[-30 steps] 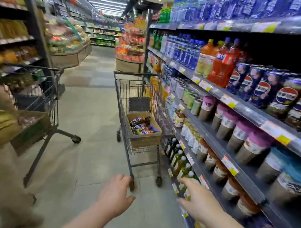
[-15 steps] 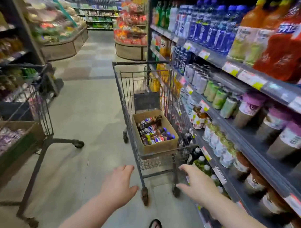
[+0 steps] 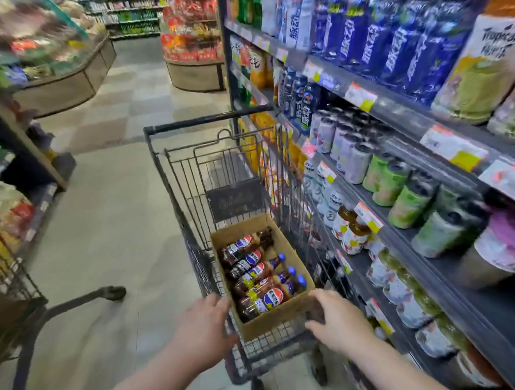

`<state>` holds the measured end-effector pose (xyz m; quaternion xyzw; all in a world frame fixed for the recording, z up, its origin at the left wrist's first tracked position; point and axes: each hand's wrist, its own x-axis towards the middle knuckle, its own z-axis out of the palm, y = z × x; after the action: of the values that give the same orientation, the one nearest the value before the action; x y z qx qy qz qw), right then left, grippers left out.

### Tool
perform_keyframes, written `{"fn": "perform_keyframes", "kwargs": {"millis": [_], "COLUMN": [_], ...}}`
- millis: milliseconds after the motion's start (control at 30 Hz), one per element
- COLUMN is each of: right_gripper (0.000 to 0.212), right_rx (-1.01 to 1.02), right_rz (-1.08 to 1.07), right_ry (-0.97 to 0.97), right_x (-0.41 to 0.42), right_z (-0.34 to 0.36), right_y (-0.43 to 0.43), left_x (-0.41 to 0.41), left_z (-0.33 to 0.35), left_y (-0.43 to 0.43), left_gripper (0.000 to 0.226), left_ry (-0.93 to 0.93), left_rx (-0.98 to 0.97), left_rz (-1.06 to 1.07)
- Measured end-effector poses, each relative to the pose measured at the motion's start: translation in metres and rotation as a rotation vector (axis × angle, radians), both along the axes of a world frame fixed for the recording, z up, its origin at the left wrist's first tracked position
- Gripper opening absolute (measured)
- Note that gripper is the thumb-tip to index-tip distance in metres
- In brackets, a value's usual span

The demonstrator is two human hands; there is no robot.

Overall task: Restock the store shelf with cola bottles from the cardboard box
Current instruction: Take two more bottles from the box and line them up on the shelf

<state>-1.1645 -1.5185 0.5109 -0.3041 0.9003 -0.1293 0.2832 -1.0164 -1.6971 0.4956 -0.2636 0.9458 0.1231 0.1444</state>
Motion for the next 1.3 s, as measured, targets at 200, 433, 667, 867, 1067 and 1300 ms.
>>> {"fn": "perform_keyframes", "kwargs": {"millis": [200,433,667,867,1067,1300], "right_gripper": [0.051,0.056,0.058,0.063,0.058,0.053], "right_rx": [0.043,0.13,0.148,0.161,0.174,0.191], "right_rz": [-0.152,-0.333,-0.569,-0.736,-0.824,-0.989], "right_ry": [-0.11,-0.164,-0.268,-0.314,-0.355,-0.362], "right_x": [-0.043,-0.068,-0.068,-0.066,-0.061,-0.053], "right_z": [-0.034,-0.101,-0.146,-0.186,-0.22,-0.242], "right_y": [-0.031,-0.107,-0.179,-0.204,-0.217,-0.219], "left_x": [-0.079,-0.204,-0.293,-0.311,-0.314,-0.316], "left_z": [-0.031,-0.112,-0.198,-0.27,-0.317,-0.337], "left_y": [-0.065,-0.172,-0.264,-0.287,-0.285,-0.282], "left_gripper": [0.053,0.075,0.082,0.108,0.113,0.096], "left_ry": [-0.037,-0.178,-0.299,-0.442,-0.381,-0.325], "left_rx": [0.009,0.019,0.124,0.103,0.254,0.335], "left_rz": [-0.128,-0.237,-0.104,-0.164,-0.052,0.056]}}
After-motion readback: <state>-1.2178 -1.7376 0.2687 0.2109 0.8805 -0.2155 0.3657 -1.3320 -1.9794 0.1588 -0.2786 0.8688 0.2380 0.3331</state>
